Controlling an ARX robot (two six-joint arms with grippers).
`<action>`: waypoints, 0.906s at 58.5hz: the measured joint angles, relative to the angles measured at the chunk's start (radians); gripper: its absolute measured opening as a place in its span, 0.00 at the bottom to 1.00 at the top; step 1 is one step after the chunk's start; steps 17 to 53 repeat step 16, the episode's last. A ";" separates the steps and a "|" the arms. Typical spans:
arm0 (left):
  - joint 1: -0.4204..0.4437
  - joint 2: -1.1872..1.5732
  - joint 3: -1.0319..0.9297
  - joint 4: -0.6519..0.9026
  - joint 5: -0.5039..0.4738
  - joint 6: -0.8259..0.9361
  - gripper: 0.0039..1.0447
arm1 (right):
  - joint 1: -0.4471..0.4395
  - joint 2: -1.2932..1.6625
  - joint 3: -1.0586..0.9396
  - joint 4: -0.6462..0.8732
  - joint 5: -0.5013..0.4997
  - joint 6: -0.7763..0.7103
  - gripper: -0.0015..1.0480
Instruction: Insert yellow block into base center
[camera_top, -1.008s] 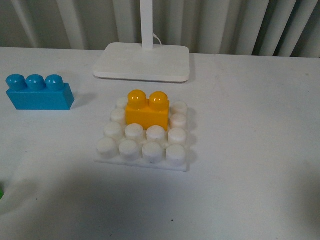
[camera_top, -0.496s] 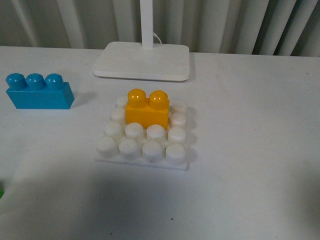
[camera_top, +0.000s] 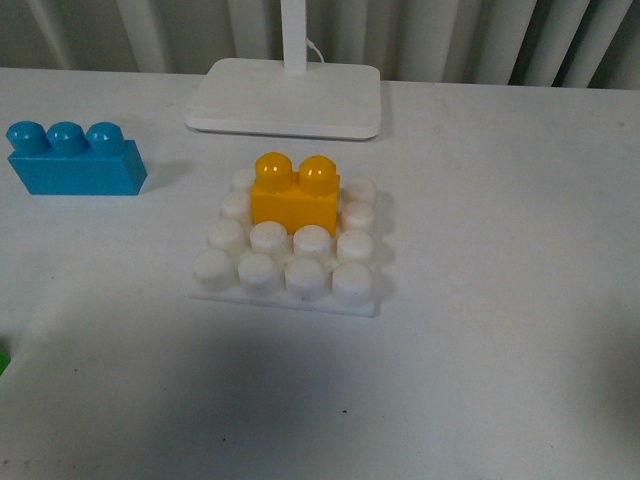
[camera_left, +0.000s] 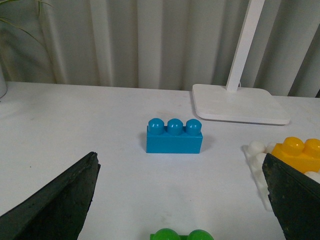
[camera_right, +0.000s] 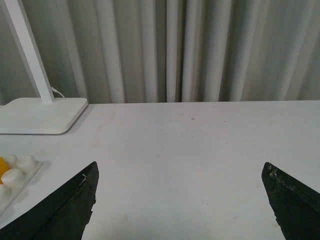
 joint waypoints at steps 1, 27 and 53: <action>0.000 0.000 0.000 0.000 0.000 0.000 0.94 | 0.000 0.000 0.000 0.000 0.000 0.000 0.91; 0.000 0.000 0.000 0.000 0.000 0.000 0.94 | 0.000 0.000 0.000 0.000 0.000 0.000 0.91; 0.000 0.000 0.000 0.000 0.000 0.000 0.94 | 0.000 0.000 0.000 0.000 0.000 0.000 0.91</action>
